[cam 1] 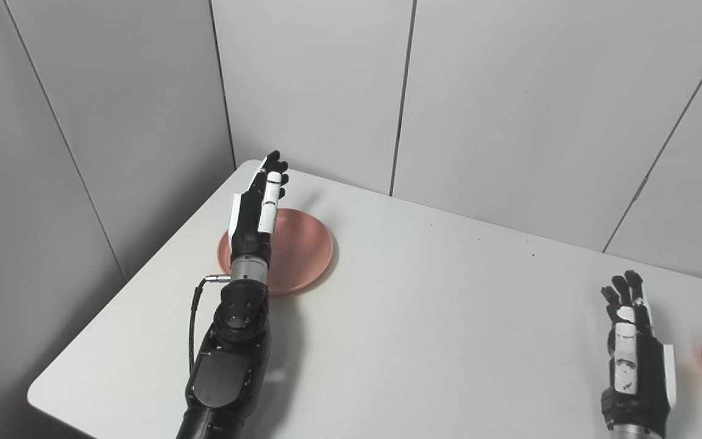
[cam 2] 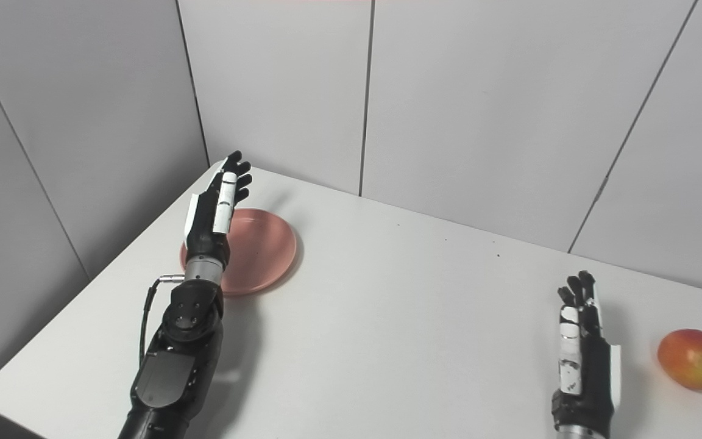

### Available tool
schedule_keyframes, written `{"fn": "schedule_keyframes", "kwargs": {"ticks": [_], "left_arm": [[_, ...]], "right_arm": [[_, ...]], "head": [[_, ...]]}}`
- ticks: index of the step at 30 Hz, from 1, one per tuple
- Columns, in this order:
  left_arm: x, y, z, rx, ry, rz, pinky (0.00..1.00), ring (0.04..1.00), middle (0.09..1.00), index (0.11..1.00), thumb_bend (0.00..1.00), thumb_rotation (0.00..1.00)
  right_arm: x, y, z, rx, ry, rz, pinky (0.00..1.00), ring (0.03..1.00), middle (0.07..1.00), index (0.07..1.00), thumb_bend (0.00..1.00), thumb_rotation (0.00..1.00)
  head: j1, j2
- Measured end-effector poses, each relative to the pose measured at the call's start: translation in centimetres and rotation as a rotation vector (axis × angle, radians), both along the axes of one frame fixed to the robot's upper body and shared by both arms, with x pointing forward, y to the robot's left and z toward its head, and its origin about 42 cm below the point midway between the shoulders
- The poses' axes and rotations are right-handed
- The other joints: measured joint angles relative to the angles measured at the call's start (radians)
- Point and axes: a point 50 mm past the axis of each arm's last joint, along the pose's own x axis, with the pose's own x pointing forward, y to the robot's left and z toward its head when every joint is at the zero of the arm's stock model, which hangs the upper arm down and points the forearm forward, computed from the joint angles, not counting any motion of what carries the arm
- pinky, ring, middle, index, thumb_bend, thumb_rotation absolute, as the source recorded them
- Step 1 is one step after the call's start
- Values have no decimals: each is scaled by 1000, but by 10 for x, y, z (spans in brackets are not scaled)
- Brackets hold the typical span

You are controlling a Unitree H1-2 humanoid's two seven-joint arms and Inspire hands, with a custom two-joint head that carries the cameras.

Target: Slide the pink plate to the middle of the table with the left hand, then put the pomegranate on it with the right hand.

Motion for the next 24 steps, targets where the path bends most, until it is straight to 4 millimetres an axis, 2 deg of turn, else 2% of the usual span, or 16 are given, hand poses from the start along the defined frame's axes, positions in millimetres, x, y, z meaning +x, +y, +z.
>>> {"fn": "schedule_keyframes", "kwargs": {"ticks": [7,11,21,24], "left_arm": [[-2,24,3,37,4,36,819,813,816,815,669,1000],[-2,37,-3,42,32,59,791,799,803,799,656,1000],[-4,65,3,134,49,89,820,842,838,834,650,1000],[-5,71,-1,137,60,102,817,846,841,830,614,1000]], "right_arm": [[0,0,0,3,0,1,999,937,954,965,492,943],[0,-1,0,9,0,1,1000,941,955,965,496,936],[1,0,1,3,-2,2,1000,932,943,956,488,930],[1,0,1,0,-2,2,1000,928,941,954,482,923]], "head": [[6,-2],[9,-2],[12,2],[11,3]]}}
